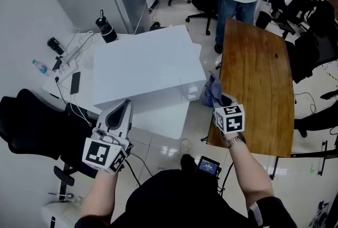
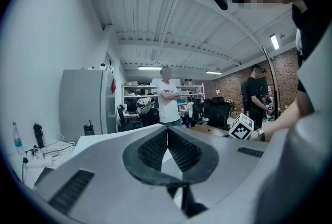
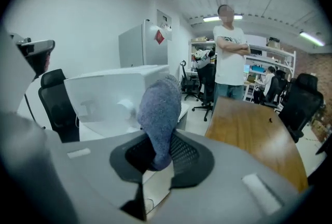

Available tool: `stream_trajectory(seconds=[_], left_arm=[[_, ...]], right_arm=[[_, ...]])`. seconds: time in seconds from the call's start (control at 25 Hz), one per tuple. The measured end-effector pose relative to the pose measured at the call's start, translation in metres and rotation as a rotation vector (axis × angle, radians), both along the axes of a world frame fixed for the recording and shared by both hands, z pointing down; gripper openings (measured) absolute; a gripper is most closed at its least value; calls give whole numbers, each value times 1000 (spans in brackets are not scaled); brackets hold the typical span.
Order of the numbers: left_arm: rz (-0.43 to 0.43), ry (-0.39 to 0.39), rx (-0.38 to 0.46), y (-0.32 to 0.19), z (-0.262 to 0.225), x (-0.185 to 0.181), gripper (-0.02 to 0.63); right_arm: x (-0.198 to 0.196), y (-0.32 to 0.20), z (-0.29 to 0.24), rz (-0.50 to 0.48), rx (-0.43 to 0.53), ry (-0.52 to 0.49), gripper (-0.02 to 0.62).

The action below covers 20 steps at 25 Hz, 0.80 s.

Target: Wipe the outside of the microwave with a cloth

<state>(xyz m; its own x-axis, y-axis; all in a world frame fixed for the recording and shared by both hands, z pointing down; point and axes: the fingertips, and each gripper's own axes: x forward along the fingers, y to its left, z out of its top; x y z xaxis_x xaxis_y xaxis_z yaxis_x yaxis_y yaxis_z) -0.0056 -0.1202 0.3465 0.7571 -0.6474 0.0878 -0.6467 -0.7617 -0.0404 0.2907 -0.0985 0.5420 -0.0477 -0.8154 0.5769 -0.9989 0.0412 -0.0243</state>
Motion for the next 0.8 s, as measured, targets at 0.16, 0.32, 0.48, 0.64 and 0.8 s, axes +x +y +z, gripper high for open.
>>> stream_trajectory(seconds=[0.16,0.32,0.48,0.64,0.8], left_arm=[[-5,6,-12,22,7,-28,5],[-23,12,-12,43,11,-56,5],[-58,8,1,56,10,-88,5],[-106,6,5,65,9,-122,5],[-151,-5,-3,70,13,-156,5]], right_arm=[[-58,32,-17,-68,54,18,64],[-117,47,-23,-154,76,22,64],[-173,50,-26,-238,97,22,64],[-225,45,-27,-327,117,27,64],[-274,32,-28,-399,138,34,64]])
